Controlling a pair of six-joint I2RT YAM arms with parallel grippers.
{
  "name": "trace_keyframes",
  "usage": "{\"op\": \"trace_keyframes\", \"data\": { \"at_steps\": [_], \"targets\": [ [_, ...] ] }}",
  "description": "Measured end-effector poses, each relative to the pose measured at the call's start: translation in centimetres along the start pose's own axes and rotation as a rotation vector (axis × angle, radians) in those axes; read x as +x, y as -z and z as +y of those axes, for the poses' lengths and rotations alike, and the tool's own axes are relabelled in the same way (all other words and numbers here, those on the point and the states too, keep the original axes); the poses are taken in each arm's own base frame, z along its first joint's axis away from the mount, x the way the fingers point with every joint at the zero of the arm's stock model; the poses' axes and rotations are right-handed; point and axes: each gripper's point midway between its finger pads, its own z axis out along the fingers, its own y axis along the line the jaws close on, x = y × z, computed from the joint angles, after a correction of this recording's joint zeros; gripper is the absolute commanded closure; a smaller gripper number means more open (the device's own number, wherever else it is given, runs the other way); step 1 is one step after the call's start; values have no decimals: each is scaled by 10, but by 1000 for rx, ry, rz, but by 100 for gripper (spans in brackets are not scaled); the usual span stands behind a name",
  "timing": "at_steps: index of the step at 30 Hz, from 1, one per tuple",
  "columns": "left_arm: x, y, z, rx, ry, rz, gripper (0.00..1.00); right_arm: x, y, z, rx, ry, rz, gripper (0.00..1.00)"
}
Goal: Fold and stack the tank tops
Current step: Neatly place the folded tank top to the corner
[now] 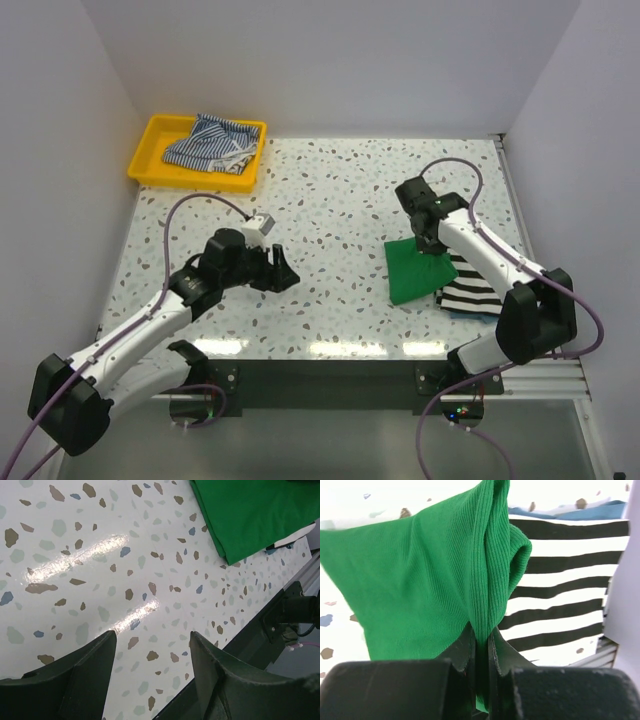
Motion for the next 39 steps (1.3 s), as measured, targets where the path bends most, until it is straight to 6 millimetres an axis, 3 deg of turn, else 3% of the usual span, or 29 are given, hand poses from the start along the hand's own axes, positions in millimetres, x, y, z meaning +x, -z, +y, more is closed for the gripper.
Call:
{"op": "trace_keyframes", "data": {
  "at_steps": [13, 33, 39],
  "targets": [
    [12, -2, -3, 46, -7, 48, 35, -23, 20, -48, 73, -16, -11, 100],
    [13, -2, -5, 63, -12, 57, 35, -16, 41, -102, 96, -122, -5, 100],
    [14, -2, -5, 67, -12, 61, 35, -11, 37, -114, 101, -173, 23, 100]
  ]
}}
